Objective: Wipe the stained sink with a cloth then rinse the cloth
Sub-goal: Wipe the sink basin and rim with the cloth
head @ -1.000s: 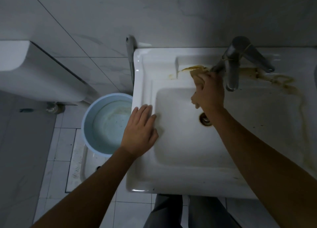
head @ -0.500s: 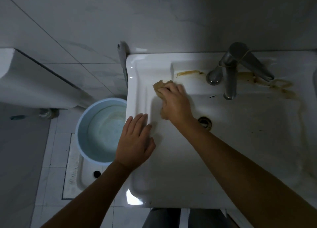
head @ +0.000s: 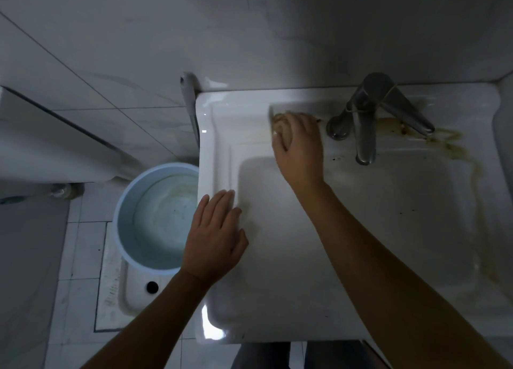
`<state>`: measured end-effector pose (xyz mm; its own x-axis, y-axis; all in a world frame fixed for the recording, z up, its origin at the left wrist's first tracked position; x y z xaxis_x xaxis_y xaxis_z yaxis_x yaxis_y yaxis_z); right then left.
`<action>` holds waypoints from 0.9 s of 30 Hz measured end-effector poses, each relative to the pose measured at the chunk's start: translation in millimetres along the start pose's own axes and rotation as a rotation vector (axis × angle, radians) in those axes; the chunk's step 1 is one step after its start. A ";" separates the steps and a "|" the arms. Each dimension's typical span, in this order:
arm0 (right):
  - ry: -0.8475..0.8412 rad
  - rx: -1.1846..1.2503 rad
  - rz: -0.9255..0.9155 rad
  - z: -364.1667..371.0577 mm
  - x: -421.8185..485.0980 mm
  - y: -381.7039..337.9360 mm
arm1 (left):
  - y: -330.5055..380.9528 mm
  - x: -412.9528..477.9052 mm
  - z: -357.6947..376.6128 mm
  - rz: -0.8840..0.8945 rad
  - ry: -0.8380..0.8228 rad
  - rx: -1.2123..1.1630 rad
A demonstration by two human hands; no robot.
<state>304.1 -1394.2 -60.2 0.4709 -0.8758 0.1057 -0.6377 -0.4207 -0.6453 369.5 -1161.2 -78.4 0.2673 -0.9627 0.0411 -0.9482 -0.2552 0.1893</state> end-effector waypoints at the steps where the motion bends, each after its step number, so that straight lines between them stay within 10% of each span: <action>1: -0.044 -0.072 -0.032 2.3 -5.3 0.7 | -0.2 -0.1 0.5 -0.001 -0.005 0.003; 27: -0.191 -0.636 0.036 -27.9 -11.8 34.6 | -0.6 -0.8 -1.7 -0.008 -0.015 -0.020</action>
<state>259.5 -1405.1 -62.7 0.5051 -0.8592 -0.0810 -0.8629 -0.5010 -0.0670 370.1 -1160.1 -76.9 0.2726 -0.9618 0.0250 -0.9423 -0.2616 0.2091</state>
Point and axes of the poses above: each hand's wrist, its own x-axis towards the middle knuckle, its own z-axis out of the palm, y = z × x, the point moved 5 cm from there along x, towards the middle knuckle, and after that the axes turned 2 degrees about x, right-handed, at the moved point
